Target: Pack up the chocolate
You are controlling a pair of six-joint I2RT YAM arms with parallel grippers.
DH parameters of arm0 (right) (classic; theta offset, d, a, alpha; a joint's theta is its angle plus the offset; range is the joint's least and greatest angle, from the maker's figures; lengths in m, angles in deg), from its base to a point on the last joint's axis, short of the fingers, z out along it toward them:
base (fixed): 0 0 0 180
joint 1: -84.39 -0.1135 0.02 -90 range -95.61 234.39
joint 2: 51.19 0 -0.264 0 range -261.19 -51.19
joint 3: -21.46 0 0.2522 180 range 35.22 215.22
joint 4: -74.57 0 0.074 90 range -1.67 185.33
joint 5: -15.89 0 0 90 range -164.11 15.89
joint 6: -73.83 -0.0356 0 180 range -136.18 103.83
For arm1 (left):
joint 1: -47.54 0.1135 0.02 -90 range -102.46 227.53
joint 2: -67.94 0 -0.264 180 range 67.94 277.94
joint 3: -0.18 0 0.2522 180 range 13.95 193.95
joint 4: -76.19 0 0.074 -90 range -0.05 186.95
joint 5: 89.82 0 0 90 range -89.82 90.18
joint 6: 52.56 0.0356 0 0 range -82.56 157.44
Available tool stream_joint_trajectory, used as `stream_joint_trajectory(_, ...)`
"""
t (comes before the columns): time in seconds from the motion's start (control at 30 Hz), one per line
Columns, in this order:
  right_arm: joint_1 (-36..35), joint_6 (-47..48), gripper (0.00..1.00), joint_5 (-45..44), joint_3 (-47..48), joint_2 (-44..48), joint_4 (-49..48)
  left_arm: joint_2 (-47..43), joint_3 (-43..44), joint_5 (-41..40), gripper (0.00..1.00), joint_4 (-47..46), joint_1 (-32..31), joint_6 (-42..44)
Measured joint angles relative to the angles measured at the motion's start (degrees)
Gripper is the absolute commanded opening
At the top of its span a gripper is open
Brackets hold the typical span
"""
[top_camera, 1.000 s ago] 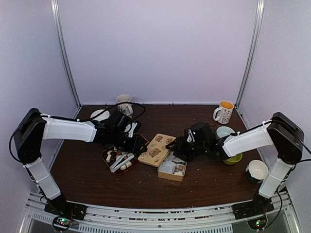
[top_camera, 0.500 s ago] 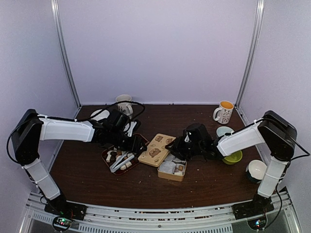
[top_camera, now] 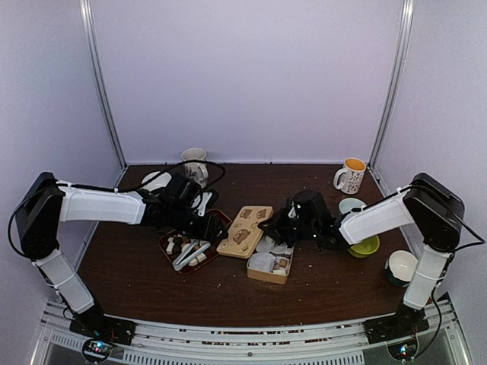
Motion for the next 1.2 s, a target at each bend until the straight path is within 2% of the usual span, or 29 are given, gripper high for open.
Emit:
stream_joint_trajectory(0.37, 0.1, 0.5, 0.09, 0.4, -4.3, 6.5, -0.1, 0.0, 0.0, 0.0, 0.64, 0.2, 0.0, 0.0)
stream_joint_trajectory(0.53, 0.8, 1.0, 0.09, 3.9, -6.8, 9.2, -0.1, -0.1, 0.3, 0.7, 0.64, 0.5, 0.0, 0.0)
stream_joint_trajectory(0.83, 2.4, 2.0, 0.09, 8.8, -10.3, 10.6, -1.9, 0.4, 0.5, 5.8, 0.64, -3.5, 0.0, -0.9)
stream_joint_trajectory(1.2, 4.6, 4.7, 0.09, 12.0, -12.2, 12.4, -2.0, 6.5, 1.2, 10.3, 0.63, -8.0, -0.6, -2.8)
